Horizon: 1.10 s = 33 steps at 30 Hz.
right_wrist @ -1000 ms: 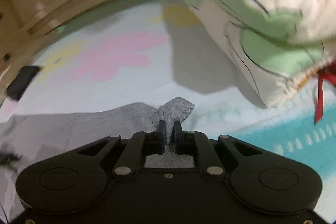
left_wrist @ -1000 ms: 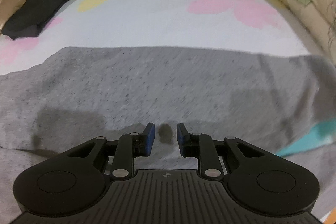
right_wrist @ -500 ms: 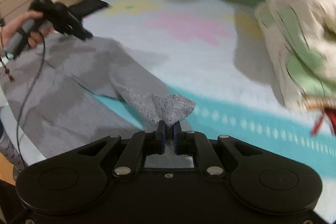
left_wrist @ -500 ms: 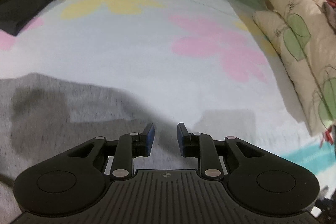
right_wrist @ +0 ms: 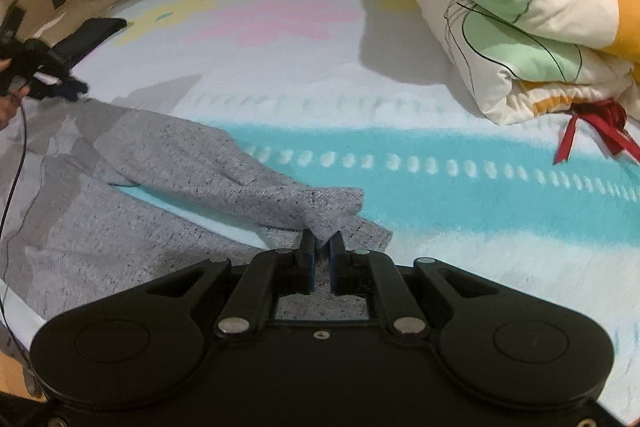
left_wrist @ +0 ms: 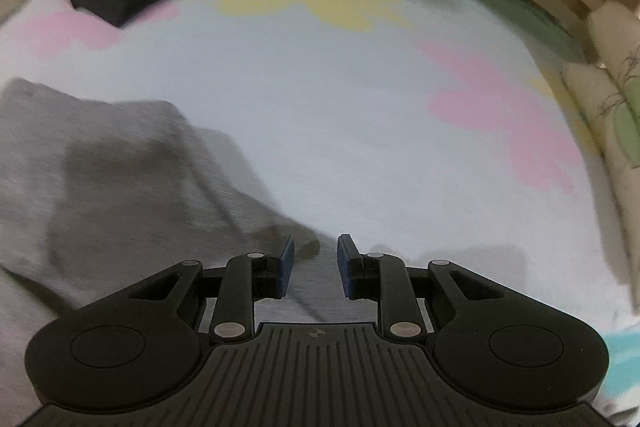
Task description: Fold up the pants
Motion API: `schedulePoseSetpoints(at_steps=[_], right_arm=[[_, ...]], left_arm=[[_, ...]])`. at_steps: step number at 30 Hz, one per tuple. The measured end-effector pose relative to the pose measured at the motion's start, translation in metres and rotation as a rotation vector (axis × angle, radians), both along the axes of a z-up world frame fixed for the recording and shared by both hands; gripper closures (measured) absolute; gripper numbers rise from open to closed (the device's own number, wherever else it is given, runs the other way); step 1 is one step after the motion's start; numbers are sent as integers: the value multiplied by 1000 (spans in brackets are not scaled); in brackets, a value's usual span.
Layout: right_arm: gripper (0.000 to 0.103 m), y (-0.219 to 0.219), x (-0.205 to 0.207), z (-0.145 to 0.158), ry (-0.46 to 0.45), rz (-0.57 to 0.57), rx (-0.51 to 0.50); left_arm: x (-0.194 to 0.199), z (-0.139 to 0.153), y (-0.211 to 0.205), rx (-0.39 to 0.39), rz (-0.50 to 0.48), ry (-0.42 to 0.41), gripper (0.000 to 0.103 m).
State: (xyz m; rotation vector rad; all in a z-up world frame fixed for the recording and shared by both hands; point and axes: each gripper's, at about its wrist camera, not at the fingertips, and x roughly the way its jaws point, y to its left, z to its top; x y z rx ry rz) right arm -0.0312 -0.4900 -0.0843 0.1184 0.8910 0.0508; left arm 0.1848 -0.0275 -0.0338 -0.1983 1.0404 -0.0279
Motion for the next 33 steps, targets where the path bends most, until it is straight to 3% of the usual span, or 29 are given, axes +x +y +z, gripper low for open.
schedulePoseSetpoints(at_steps=[4, 10, 13, 16, 18, 19, 20, 22, 25, 27, 29, 33], right_arm=[[91, -5, -3, -2, -2, -27, 33], [91, -4, 0, -4, 9, -36, 26], [91, -4, 1, -4, 14, -39, 27], [91, -4, 2, -5, 19, -41, 28], [91, -5, 3, -5, 22, -44, 29], [91, -5, 3, -5, 25, -45, 28], [91, -4, 4, -5, 27, -46, 25], [91, -3, 7, -3, 30, -50, 12], [91, -3, 17, 8, 6, -64, -30], [91, -6, 28, 20, -29, -84, -52], [91, -11, 39, 38, -90, -122, -67], [91, -17, 39, 71, -245, -199, -80]], left_arm=[[0, -5, 14, 15, 17, 28, 80], [11, -29, 33, -121, 97, 110, 80], [19, -35, 32, -201, 84, 104, 80], [30, -40, 23, -180, 33, 97, 80], [33, -39, 19, -175, -6, 51, 82], [31, -36, 18, -176, 2, 27, 97], [27, -31, 18, -182, 11, -2, 100], [17, -9, 18, -184, 0, -92, 100], [2, 26, 16, -122, -37, -198, 100], [-14, 43, 21, -152, -37, -260, 100], [-29, 57, 32, -190, -35, -304, 100], [-78, 73, 55, -187, -54, -388, 100]])
